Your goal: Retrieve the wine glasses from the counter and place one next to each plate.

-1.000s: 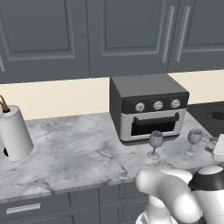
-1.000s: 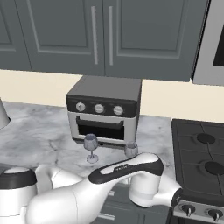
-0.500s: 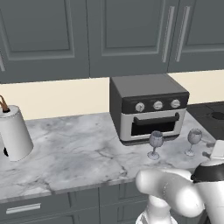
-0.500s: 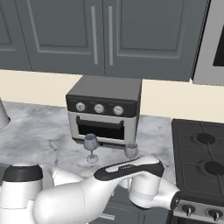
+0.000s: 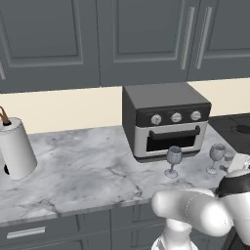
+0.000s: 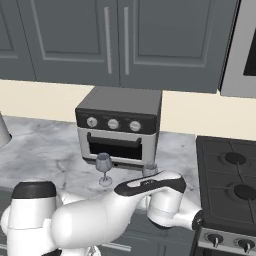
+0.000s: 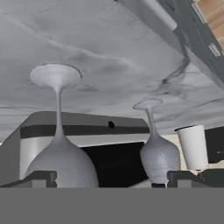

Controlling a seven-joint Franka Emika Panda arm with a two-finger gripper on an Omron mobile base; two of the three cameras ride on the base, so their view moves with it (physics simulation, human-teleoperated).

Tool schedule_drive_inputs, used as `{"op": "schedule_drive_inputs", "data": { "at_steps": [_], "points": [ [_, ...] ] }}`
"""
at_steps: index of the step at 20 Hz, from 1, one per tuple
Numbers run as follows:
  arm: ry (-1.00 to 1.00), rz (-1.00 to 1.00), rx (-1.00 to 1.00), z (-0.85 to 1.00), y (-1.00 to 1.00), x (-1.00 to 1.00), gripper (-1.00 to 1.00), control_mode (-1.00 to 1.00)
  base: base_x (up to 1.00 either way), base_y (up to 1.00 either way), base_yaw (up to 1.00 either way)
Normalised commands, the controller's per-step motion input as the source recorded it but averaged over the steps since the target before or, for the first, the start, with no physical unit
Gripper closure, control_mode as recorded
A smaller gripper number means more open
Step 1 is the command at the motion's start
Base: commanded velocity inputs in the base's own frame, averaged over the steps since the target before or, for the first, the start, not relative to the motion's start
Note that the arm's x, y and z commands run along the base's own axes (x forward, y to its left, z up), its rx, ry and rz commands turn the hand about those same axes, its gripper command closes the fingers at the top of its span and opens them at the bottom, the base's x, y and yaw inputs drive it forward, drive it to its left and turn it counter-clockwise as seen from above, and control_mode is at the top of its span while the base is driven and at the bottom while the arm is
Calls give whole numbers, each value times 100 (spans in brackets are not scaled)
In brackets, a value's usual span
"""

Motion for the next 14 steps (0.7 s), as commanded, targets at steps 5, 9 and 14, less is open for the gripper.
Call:
{"op": "schedule_drive_inputs", "data": {
  "at_steps": [5, 9, 14],
  "points": [
    [4, 0, 8, -38, 4, 15, -100, -100, 0, 0, 0],
    [1, 0, 4, -13, 0, 20, -100, -100, 0, 0, 0],
    [0, 0, 3, 0, 0, 20, -100, -100, 0, 0, 0]
  ]
}}
